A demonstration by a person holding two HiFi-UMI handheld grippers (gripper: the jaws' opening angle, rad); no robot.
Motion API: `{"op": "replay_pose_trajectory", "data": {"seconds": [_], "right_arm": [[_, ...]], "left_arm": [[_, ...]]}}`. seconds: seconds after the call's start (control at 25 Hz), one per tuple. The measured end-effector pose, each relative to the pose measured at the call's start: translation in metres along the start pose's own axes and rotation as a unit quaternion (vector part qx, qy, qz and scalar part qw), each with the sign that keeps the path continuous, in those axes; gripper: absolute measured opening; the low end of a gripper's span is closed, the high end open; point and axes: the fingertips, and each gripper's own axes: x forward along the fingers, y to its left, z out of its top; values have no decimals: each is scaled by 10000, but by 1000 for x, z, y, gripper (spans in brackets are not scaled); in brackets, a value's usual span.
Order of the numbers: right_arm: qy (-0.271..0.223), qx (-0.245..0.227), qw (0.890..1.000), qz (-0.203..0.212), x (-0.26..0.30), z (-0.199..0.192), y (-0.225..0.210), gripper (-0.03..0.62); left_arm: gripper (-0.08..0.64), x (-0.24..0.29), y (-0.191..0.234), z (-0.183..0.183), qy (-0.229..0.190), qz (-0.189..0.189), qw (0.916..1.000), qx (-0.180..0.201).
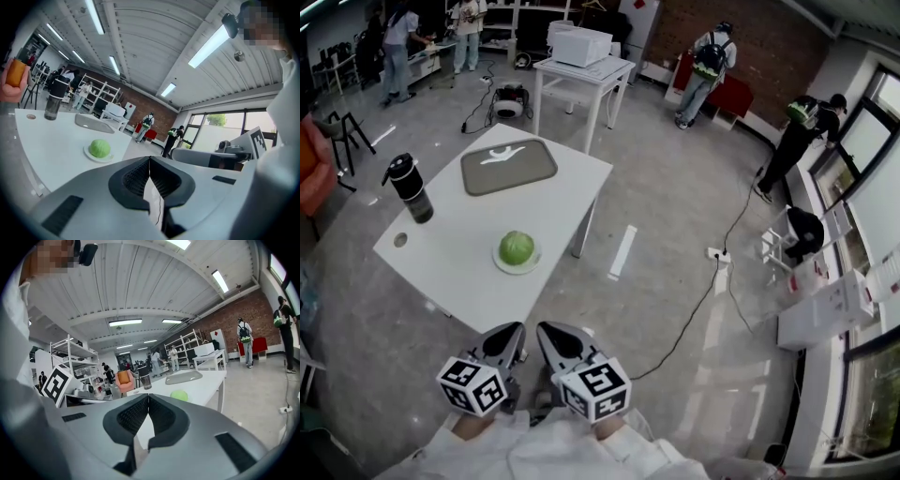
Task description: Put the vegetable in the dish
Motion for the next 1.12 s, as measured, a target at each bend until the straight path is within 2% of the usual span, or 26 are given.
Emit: {"op": "replay_pose_trajectory", "data": {"seconds": [0.36, 0.84, 1.12], "right_arm": [[251, -91, 9994, 223, 55, 2, -37, 12], [469, -154, 9972, 568, 143, 49, -140, 12], [725, -131, 9934, 881, 185, 59, -189, 12]], "left_arm": [[8, 45, 44, 10, 34, 294, 9994, -169], [9, 154, 104, 70, -30, 722, 9971, -245], [8, 202, 128, 79, 105, 1019, 9944, -250]]}}
